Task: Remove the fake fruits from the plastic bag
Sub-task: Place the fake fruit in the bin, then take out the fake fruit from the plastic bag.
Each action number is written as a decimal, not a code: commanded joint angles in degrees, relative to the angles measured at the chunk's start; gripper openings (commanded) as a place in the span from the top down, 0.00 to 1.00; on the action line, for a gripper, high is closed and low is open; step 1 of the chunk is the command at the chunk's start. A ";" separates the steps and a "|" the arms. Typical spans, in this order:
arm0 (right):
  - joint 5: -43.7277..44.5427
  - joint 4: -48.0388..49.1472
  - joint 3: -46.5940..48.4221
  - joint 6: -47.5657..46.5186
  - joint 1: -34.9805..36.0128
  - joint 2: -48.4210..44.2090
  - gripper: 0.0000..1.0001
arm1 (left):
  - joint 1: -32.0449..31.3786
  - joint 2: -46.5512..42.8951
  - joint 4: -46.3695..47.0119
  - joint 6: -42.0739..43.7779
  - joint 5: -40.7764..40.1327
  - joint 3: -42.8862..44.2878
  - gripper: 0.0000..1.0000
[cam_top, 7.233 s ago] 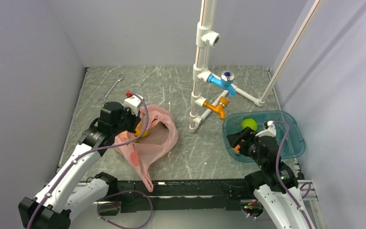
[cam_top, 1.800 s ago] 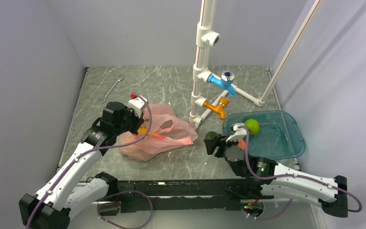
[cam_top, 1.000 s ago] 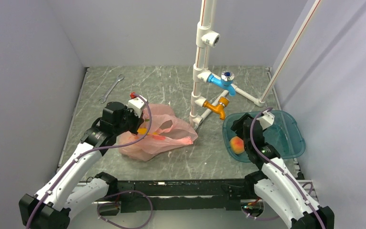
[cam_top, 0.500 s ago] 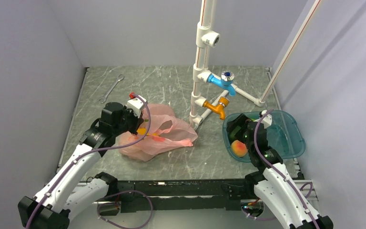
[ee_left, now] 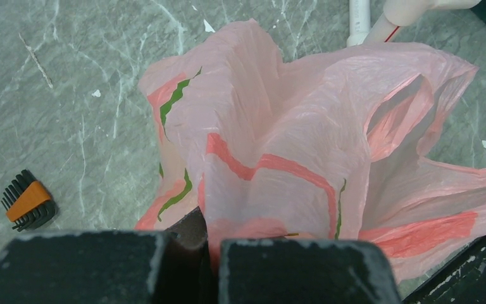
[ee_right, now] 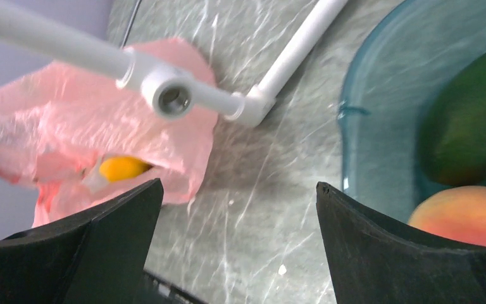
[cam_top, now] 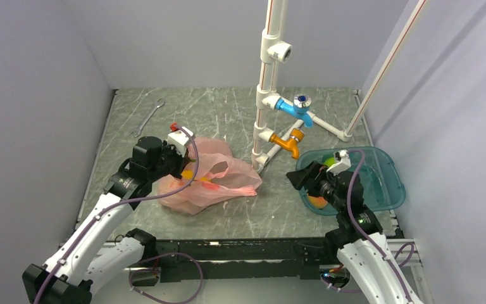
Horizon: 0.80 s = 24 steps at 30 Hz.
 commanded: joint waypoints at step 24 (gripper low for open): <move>12.61 44.47 -12.69 6.75 39.56 5.18 0.36 | -0.21 -4.89 5.25 0.27 12.14 -0.91 1.00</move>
